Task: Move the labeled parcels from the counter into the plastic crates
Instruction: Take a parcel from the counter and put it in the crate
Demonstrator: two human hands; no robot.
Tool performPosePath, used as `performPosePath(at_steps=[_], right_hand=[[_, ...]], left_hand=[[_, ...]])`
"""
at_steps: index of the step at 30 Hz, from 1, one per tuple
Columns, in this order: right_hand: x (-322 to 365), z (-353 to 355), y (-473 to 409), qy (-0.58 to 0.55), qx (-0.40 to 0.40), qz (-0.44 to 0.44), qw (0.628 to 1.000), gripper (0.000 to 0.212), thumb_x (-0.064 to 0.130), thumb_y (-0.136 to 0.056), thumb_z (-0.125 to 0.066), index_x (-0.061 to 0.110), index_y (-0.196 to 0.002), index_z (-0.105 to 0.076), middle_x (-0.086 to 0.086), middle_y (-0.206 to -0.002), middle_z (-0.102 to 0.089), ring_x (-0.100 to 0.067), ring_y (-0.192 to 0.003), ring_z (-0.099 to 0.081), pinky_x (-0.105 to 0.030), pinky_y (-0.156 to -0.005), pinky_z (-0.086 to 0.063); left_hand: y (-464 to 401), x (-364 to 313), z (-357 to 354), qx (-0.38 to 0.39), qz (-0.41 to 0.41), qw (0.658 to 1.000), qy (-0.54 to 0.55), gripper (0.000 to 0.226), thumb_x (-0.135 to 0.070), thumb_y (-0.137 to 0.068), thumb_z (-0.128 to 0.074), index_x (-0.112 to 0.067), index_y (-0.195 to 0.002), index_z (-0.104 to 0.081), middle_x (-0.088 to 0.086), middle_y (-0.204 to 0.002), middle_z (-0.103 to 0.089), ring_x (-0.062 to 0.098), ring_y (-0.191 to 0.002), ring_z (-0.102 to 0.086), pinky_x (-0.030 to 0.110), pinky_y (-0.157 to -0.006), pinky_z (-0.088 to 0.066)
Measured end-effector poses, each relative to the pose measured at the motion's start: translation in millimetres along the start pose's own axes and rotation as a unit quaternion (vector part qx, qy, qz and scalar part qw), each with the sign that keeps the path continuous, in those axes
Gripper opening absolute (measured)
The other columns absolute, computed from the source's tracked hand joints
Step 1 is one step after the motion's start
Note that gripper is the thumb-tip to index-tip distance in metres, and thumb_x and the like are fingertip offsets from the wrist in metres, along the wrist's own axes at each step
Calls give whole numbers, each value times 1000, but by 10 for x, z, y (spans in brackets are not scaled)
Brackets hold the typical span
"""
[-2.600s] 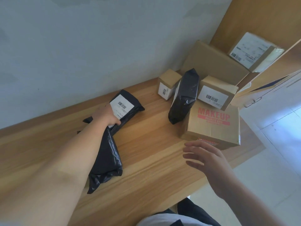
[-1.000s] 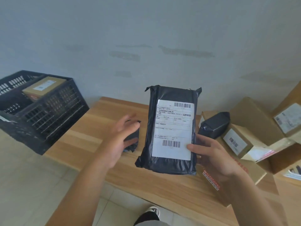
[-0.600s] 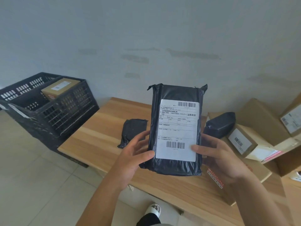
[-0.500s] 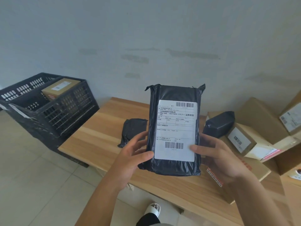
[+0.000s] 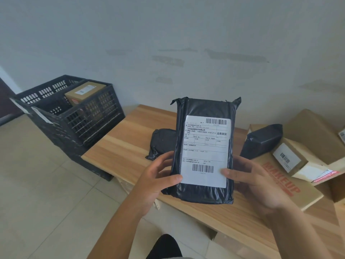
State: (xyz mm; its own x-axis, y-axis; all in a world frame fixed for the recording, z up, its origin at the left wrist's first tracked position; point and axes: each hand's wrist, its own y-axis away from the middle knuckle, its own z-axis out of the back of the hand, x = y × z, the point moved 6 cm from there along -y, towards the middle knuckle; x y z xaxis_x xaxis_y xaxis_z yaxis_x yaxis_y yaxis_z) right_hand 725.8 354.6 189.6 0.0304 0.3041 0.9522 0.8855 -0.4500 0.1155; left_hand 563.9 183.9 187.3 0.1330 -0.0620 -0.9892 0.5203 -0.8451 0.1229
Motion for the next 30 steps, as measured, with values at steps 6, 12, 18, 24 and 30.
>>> performPosePath(at_steps=[6, 12, 18, 24, 30], right_hand=[[-39, -379, -129, 8, 30, -4, 1000, 46, 11, -82, -76, 20, -128, -74, -8, -132, -73, -31, -119, -71, -38, -92, -62], [-292, -1173, -500, 35, 80, -32, 996, 41, 10, -85, -78, 24, -124, -75, -8, -131, -73, -32, -119, -70, -42, -92, -62], [-793, -2559, -798, 66, 162, -104, 979, 46, 18, -80, -80, 29, -125, -75, -5, -131, -73, -27, -118, -71, -32, -80, -61], [-1309, -3977, -942, 86, 201, -160, 963, 53, 17, -75, -75, 14, -128, -72, -6, -122, -77, -24, -107, -76, -28, -72, -62], [-1637, -4800, -947, 101, 227, -186, 951, 54, 13, -79, -72, 17, -133, -68, -5, -128, -75, -28, -115, -72, -39, -82, -59]], left_hand=[[177, -13, 401, -36, -5, 999, -19, 59, -27, -74, -83, -56, -122, -65, -14, -127, -71, 12, -115, -70, 32, -85, -62], [598, 71, 1218, -101, -6, 995, -2, 57, -21, -84, -78, -57, -124, -64, -17, -126, -72, 4, -110, -71, 25, -76, -62], [1518, 242, 2431, -229, 16, 973, 26, 54, -30, -75, -82, -43, -125, -69, -10, -118, -77, 14, -105, -75, 29, -74, -63], [2519, 400, 3514, -325, 25, 944, 59, 50, -38, -63, -84, -53, -110, -75, -9, -111, -79, 13, -97, -76, 27, -67, -62], [3058, 604, 4160, -353, 31, 931, 88, 56, -37, -60, -81, -48, -114, -75, -4, -115, -78, 18, -97, -77, 28, -67, -61]])
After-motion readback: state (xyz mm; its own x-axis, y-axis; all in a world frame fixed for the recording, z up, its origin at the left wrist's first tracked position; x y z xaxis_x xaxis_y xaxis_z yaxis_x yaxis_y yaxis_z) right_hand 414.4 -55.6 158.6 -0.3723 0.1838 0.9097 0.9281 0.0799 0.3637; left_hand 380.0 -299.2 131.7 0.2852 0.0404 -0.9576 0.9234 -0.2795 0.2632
